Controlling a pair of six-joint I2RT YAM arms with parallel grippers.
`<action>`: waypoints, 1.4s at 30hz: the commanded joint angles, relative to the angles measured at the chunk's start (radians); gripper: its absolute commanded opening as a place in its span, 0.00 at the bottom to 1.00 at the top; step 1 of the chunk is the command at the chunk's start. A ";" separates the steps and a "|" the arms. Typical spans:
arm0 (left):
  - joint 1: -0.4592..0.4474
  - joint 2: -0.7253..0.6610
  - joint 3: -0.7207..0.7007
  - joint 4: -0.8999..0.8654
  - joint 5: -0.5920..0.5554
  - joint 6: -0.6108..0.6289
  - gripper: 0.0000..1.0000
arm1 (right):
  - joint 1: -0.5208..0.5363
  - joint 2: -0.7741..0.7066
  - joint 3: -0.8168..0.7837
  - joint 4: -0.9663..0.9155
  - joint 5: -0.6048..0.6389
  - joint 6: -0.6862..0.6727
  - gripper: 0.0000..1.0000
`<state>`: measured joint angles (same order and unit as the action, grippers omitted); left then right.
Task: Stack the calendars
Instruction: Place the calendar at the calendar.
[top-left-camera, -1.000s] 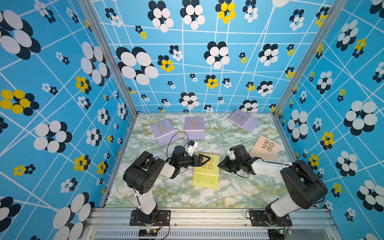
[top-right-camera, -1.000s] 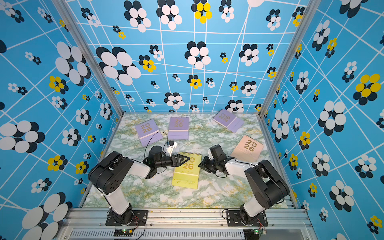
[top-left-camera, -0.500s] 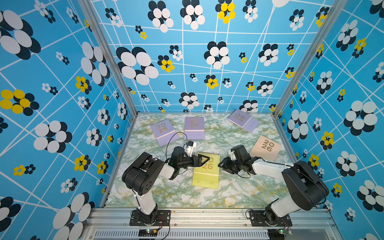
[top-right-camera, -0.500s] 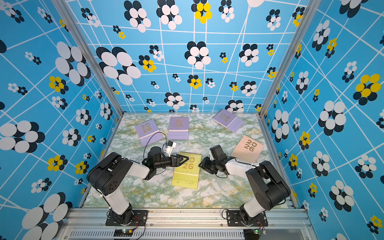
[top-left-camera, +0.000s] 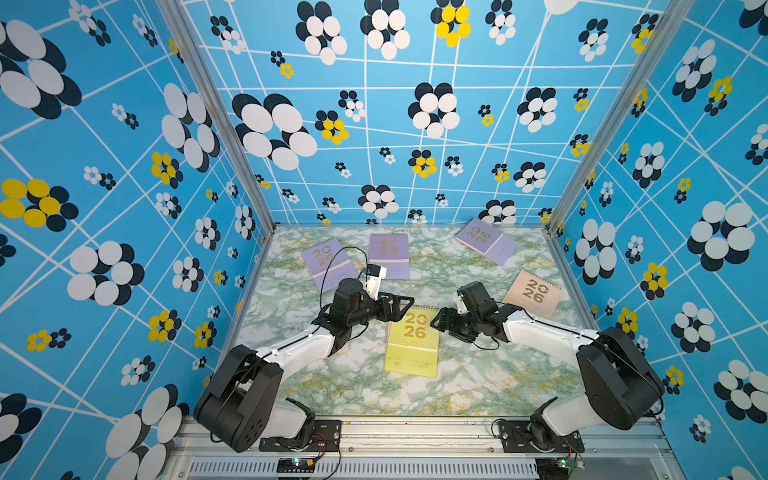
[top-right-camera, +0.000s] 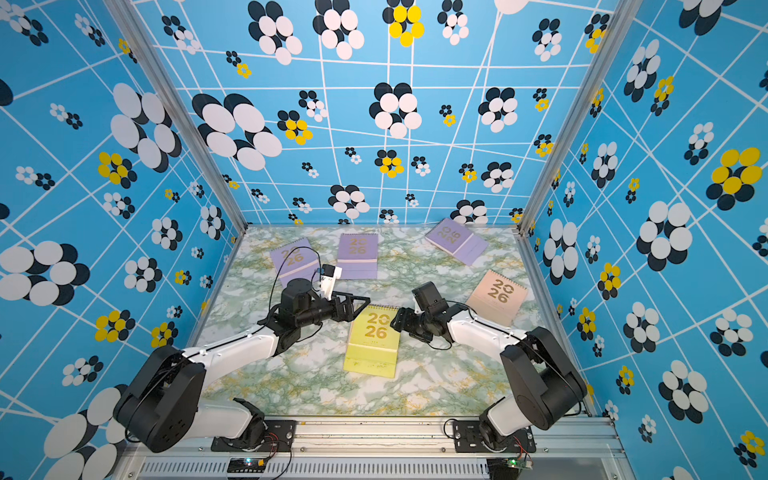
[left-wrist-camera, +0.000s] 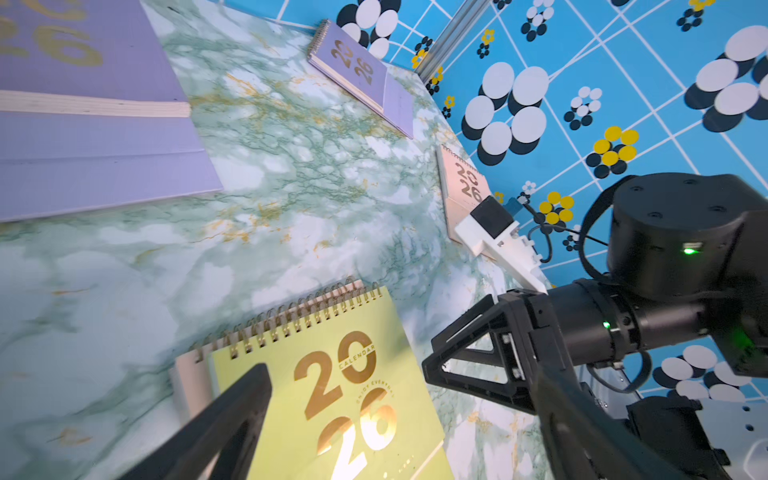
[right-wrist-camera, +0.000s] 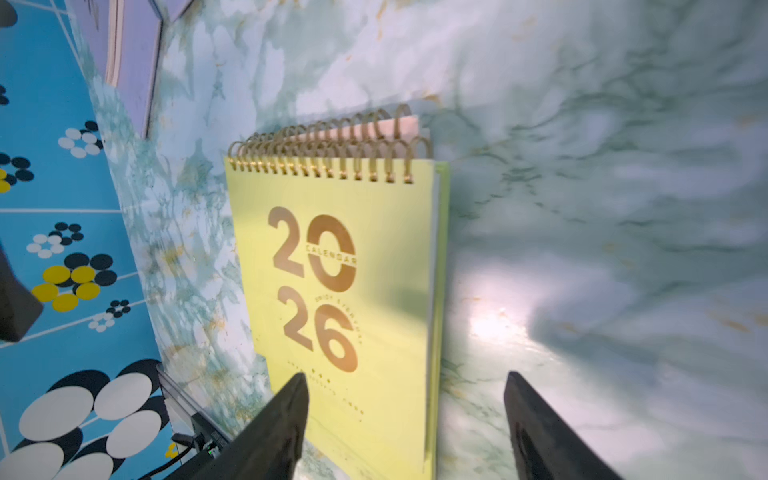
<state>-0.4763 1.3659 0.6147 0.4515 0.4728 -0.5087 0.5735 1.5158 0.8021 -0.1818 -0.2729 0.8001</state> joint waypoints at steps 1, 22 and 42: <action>0.030 -0.045 0.011 -0.157 -0.075 0.071 0.99 | 0.019 0.031 0.043 -0.061 0.058 0.001 0.80; 0.177 -0.230 -0.013 -0.343 -0.116 0.115 1.00 | 0.075 0.132 0.146 -0.100 0.107 0.064 0.99; 0.199 -0.244 -0.030 -0.346 -0.097 0.110 0.99 | 0.079 0.231 0.242 -0.126 0.124 0.036 0.99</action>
<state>-0.2901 1.1366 0.6006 0.1146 0.3595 -0.4065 0.6460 1.7309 1.0176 -0.2810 -0.1654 0.8501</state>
